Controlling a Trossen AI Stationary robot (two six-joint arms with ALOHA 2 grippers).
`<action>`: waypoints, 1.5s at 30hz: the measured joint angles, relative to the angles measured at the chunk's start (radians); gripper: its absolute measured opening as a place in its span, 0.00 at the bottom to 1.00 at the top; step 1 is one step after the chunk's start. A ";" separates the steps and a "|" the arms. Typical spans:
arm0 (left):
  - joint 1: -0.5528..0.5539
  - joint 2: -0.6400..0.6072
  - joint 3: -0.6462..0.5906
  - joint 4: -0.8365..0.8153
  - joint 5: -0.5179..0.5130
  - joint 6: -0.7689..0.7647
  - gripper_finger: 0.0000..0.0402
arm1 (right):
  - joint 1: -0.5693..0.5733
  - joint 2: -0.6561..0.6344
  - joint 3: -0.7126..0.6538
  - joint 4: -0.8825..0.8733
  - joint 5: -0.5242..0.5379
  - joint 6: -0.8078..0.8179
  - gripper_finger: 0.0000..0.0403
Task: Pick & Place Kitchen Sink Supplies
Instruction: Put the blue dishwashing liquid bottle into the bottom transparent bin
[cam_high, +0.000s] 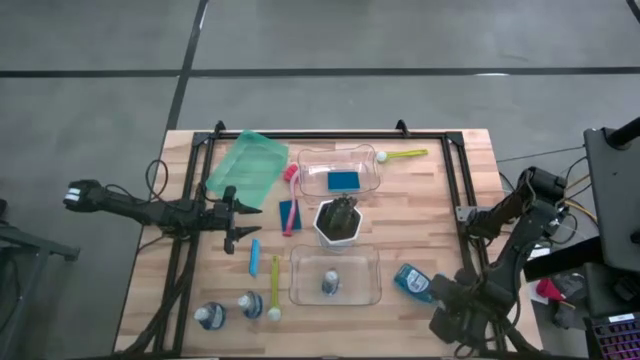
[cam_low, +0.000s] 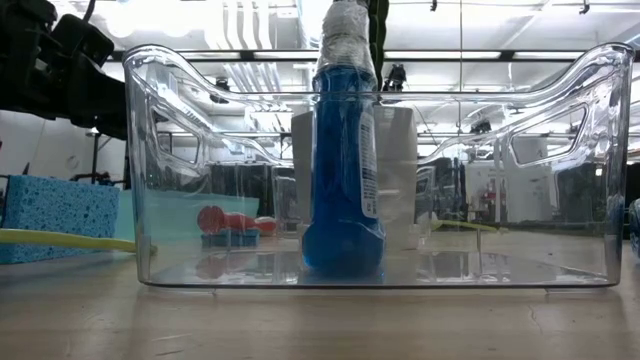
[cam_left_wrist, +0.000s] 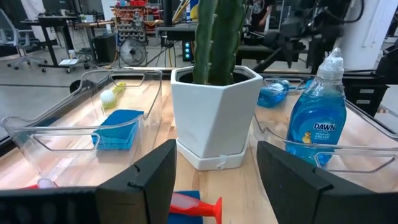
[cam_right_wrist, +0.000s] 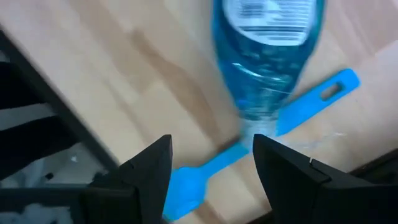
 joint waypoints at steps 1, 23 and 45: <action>0.000 0.000 0.000 0.000 0.000 0.000 0.54 | 0.007 -0.006 -0.021 0.002 -0.001 0.007 0.54; 0.000 0.000 0.000 -0.002 0.000 0.000 0.54 | 0.046 -0.074 -0.332 0.310 -0.022 0.032 0.54; 0.000 0.000 0.000 -0.003 0.000 0.000 0.54 | 0.035 -0.079 -0.328 0.371 -0.119 0.084 0.15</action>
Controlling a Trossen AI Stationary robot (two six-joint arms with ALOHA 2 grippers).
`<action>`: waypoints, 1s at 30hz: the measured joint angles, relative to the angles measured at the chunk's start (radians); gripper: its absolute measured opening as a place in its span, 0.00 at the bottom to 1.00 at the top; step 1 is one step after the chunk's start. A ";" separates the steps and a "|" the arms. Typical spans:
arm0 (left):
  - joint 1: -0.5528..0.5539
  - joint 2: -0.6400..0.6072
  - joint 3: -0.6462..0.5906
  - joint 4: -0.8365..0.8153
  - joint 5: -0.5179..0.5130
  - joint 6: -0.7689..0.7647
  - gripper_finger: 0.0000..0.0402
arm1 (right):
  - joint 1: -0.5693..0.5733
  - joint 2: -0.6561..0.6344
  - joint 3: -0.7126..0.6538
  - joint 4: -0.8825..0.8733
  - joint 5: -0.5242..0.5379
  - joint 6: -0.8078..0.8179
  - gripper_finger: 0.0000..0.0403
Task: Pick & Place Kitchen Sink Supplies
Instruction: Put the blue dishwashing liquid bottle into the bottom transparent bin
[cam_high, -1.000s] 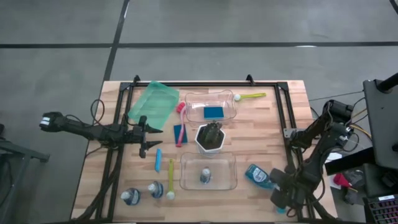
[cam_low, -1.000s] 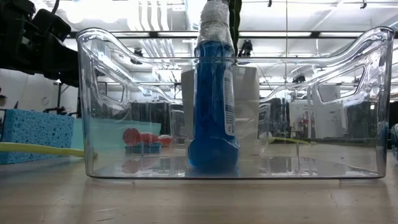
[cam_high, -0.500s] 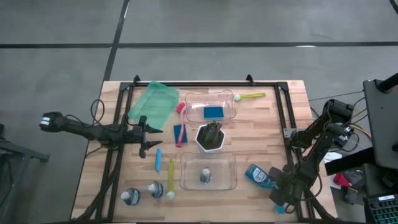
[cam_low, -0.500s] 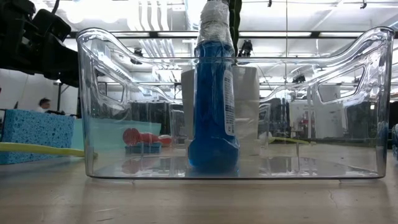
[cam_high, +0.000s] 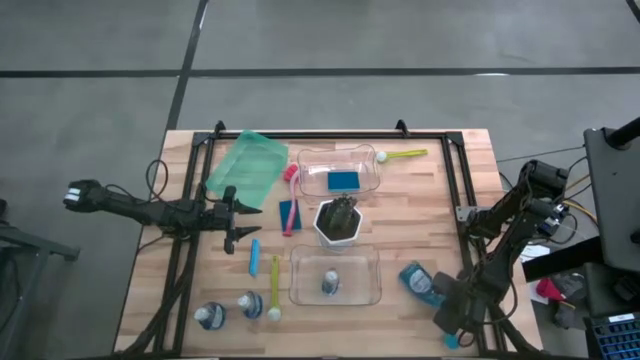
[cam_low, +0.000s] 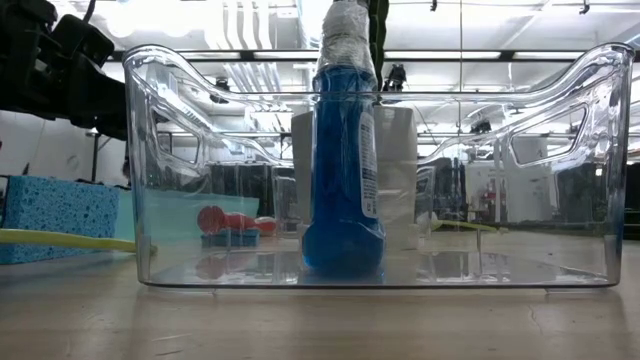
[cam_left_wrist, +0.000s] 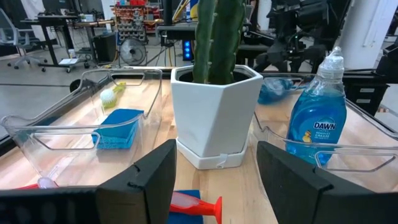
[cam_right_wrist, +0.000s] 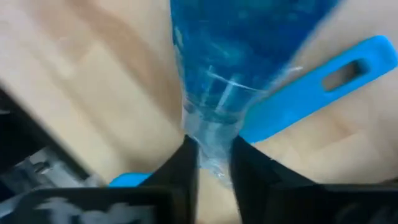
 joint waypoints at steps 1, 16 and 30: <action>0.000 0.000 0.000 0.000 0.000 0.000 0.54 | -0.001 -0.005 0.009 0.001 -0.002 0.000 0.12; 0.000 0.000 0.000 -0.006 0.000 0.000 0.54 | -0.060 -0.147 0.077 -0.071 -0.103 0.053 0.07; 0.000 0.000 0.000 -0.005 0.000 0.000 0.54 | -0.361 -0.359 0.111 -0.034 -0.652 0.216 0.07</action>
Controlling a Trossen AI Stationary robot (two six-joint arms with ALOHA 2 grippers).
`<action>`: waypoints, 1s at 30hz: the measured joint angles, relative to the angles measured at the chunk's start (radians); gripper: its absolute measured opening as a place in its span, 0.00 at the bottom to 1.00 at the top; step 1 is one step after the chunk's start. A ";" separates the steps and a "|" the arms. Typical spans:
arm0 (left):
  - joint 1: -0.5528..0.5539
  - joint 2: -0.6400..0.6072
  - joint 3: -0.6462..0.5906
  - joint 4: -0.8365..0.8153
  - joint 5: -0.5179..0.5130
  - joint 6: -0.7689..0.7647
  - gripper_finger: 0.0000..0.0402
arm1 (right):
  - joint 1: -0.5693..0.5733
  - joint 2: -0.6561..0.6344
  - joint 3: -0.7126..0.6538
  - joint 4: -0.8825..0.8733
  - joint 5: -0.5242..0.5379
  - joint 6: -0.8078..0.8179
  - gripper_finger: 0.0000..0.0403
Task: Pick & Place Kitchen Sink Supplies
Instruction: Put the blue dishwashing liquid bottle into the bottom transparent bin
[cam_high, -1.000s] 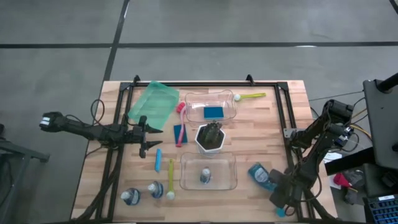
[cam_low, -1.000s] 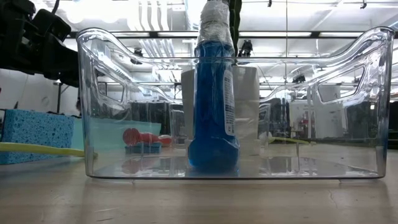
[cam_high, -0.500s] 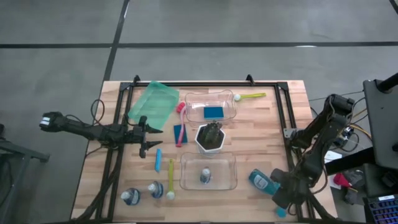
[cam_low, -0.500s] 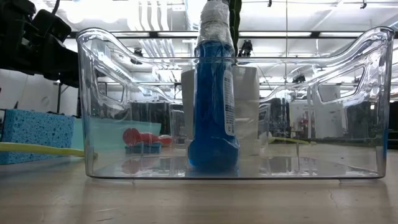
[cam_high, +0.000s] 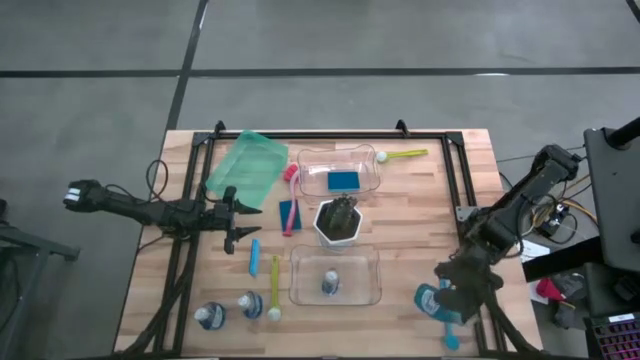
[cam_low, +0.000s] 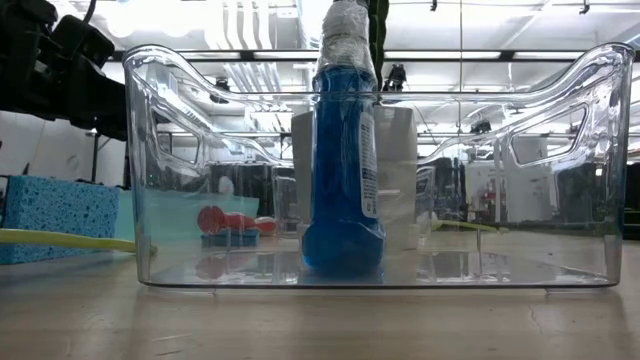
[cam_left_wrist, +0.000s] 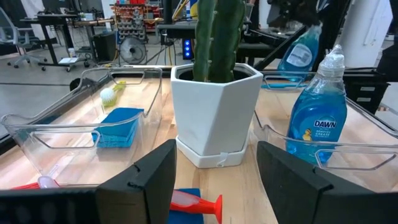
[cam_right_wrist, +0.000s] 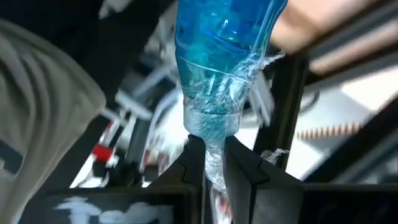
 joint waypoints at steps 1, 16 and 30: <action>0.000 0.000 0.000 0.000 0.000 0.000 0.54 | -0.025 -0.002 -0.001 0.001 -0.055 0.004 0.07; 0.000 0.000 0.000 0.000 0.000 0.000 0.54 | -0.396 0.053 -0.037 -0.012 -0.366 -0.008 0.07; 0.000 0.000 0.000 0.000 0.000 0.000 0.54 | -0.407 0.173 -0.072 0.222 -0.427 0.062 0.09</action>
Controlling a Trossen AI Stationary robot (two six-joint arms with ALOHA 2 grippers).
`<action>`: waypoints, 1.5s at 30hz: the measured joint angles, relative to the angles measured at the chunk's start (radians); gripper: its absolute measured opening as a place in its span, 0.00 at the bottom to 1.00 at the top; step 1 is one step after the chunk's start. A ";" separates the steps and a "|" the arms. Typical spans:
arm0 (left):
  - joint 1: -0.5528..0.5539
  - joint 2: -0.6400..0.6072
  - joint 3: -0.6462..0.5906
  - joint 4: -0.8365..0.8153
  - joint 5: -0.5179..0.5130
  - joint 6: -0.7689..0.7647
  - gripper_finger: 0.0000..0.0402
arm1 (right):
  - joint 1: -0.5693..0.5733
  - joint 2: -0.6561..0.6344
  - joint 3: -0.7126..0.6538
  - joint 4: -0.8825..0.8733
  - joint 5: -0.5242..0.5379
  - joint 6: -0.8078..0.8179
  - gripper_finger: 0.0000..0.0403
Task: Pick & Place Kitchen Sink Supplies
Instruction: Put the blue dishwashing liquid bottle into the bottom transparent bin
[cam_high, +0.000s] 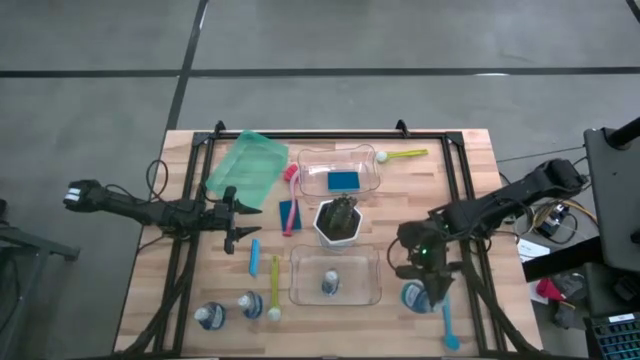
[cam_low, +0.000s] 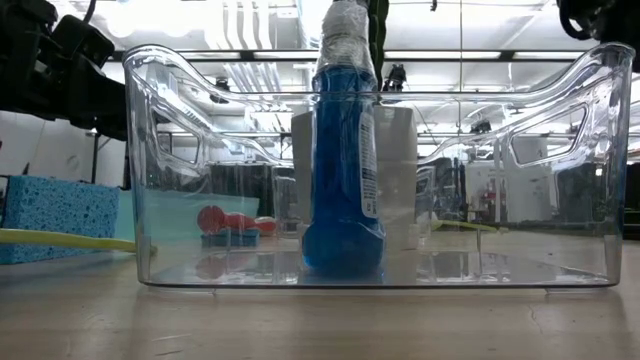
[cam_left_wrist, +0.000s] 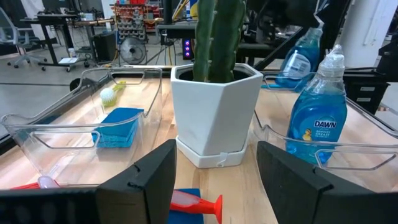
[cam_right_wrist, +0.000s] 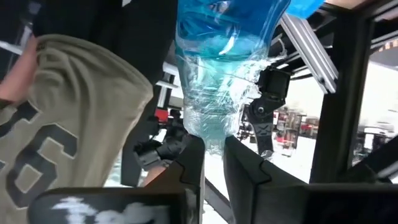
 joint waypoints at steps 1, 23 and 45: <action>0.000 0.000 0.000 0.000 0.000 0.000 0.54 | 0.007 0.019 0.000 0.022 -0.001 0.002 0.09; 0.000 0.000 0.000 0.000 0.000 0.000 0.54 | 0.031 0.262 0.005 0.436 -0.039 0.073 0.14; 0.000 0.000 0.000 0.000 0.000 0.000 0.54 | 0.031 0.255 0.005 0.429 -0.039 0.085 0.33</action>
